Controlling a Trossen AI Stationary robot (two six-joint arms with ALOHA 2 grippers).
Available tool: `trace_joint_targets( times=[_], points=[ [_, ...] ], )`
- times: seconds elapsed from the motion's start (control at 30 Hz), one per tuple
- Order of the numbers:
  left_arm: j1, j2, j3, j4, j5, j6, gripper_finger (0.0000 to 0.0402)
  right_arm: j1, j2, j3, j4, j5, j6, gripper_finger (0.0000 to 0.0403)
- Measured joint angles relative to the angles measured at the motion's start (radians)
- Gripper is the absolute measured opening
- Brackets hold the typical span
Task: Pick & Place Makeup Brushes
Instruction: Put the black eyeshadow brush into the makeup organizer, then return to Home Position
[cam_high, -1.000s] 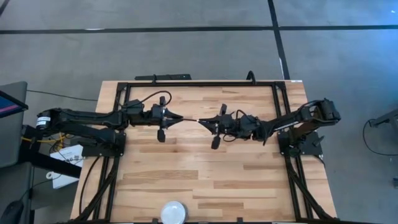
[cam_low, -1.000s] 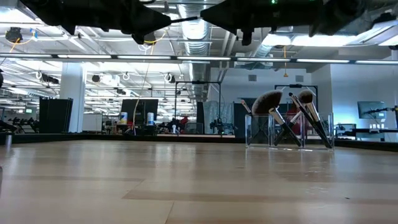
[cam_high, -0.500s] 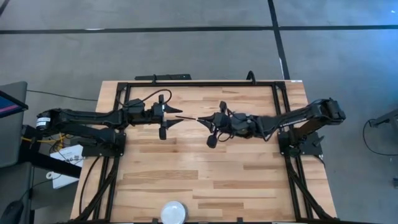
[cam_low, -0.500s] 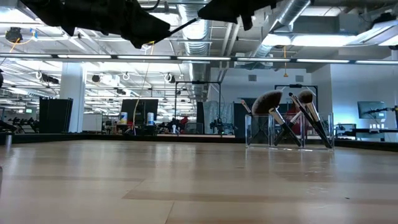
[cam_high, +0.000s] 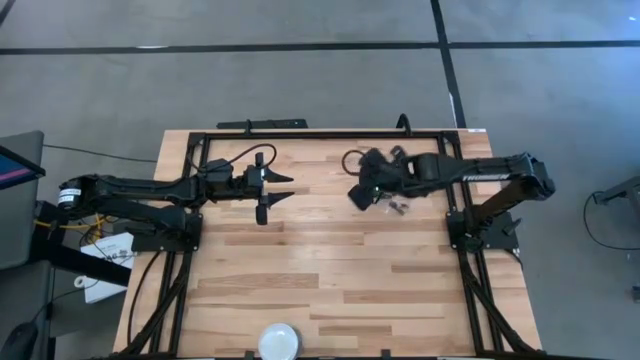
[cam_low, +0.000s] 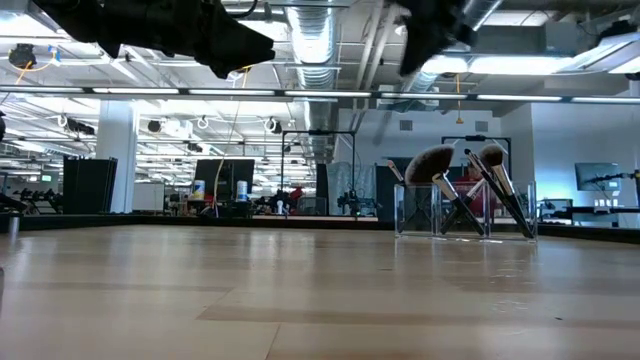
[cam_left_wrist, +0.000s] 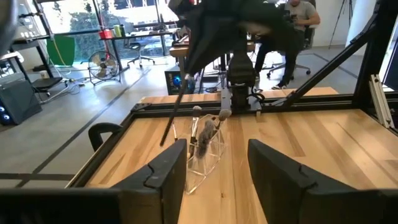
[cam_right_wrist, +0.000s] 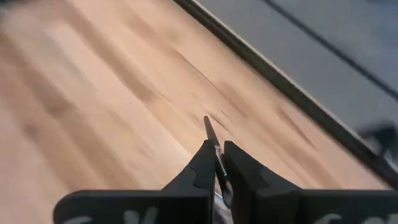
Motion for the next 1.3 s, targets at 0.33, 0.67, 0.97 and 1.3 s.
trace_joint_targets(
  times=[0.33, 0.67, 0.97, 1.3],
  points=[
    [0.000, 0.000, 0.001, 0.001, 0.000, 0.000, 0.0164, -0.169, 0.018, -0.022, -0.229, -0.140, 0.129, 0.0009],
    [0.000, 0.000, 0.002, 0.001, 0.000, 0.000, 0.0159, -0.206, 0.018, -0.095, -0.146, -0.211, 0.081, 0.0010],
    [0.000, 0.000, 0.002, 0.001, 0.000, -0.001, 0.0159, -0.212, 0.019, -0.188, -0.042, -0.218, 0.080, 0.0020],
    [0.000, 0.000, 0.002, 0.001, 0.000, -0.001, 0.0159, -0.212, 0.019, -0.188, -0.031, -0.217, 0.068, 0.0079]
  ],
)
